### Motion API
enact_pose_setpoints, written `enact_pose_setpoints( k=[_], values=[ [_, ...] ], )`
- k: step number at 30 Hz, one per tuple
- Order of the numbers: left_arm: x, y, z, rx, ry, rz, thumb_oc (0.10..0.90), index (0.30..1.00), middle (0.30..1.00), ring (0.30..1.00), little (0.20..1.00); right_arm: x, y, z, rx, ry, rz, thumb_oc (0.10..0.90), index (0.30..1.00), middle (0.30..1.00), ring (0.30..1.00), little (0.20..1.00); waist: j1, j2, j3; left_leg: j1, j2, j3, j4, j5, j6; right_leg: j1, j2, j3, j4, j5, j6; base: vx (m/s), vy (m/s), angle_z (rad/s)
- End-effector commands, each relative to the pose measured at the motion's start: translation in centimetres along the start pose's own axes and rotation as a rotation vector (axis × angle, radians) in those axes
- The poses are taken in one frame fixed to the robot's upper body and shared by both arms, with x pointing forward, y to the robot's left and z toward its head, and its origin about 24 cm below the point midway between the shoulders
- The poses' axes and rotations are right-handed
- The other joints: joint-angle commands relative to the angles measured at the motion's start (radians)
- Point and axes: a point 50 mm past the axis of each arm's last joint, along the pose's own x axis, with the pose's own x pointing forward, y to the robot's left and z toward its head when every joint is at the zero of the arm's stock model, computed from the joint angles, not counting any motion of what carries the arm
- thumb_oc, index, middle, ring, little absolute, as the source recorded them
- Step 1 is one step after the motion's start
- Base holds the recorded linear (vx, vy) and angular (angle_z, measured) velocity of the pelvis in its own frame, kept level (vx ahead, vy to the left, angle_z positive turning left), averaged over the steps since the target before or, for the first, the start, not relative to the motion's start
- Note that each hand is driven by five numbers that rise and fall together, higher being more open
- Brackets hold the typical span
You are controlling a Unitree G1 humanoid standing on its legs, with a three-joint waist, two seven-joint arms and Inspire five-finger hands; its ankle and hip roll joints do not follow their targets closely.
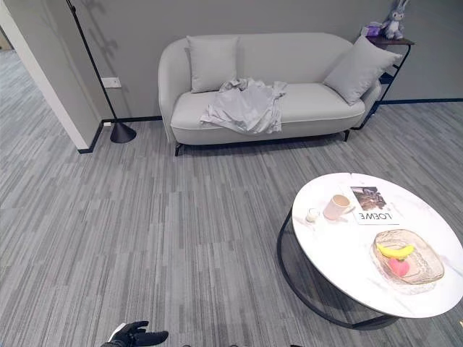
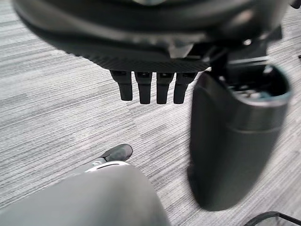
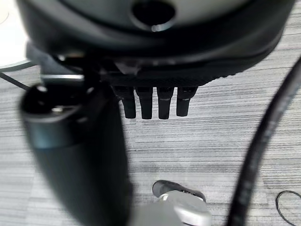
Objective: Hang the clothes on the sofa on the clothes rack.
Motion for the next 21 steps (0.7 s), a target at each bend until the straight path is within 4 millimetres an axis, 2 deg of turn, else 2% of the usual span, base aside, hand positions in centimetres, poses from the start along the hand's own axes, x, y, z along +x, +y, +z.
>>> enact_pose_setpoints(
  k=[1,6,14,21],
  values=[
    [0.3,1.14,1.96,-0.024,-0.07,0.011,0.8,0.9,0.9,0.9,0.9,0.27,-1.7,2.96,0.008,-0.114,-0.045,0.8,0.9,0.9,0.9,0.9,-0.017,-0.04,-0.011,0.028,0.02,0.062,-0.031,-0.088,-0.054,0.108,-0.072,-0.011,-0.21,0.129,0.099,0.0,0.0,0.0],
    [0.35,1.48,2.45,-0.042,-0.081,0.024,0.8,0.9,0.9,0.9,0.9,0.34,-1.85,3.22,0.004,-0.115,-0.046,0.8,0.9,0.9,0.9,0.9,-0.024,-0.041,-0.011,0.029,0.022,0.065,-0.031,-0.088,-0.053,0.104,-0.071,-0.004,-0.21,0.132,0.099,0.0,0.002,-0.03],
    [0.36,1.01,1.94,-0.014,-0.059,0.014,0.8,0.9,0.9,0.9,0.9,0.32,-1.59,2.4,0.009,-0.09,-0.04,0.8,0.9,0.9,0.9,0.9,-0.024,-0.04,-0.02,0.043,0.024,0.07,-0.031,-0.095,-0.055,0.115,-0.069,-0.001,-0.21,0.123,0.098,0.01,-0.002,-0.02],
    [0.38,1.18,2.13,-0.03,-0.064,0.023,0.8,0.9,0.9,0.9,0.9,0.3,-1.75,2.79,0.027,-0.106,-0.051,0.8,0.9,0.9,0.9,0.9,-0.026,-0.04,-0.017,0.043,0.024,0.064,-0.031,-0.096,-0.054,0.115,-0.067,0.004,-0.21,0.123,0.096,0.0,0.0,0.0]
  ],
)
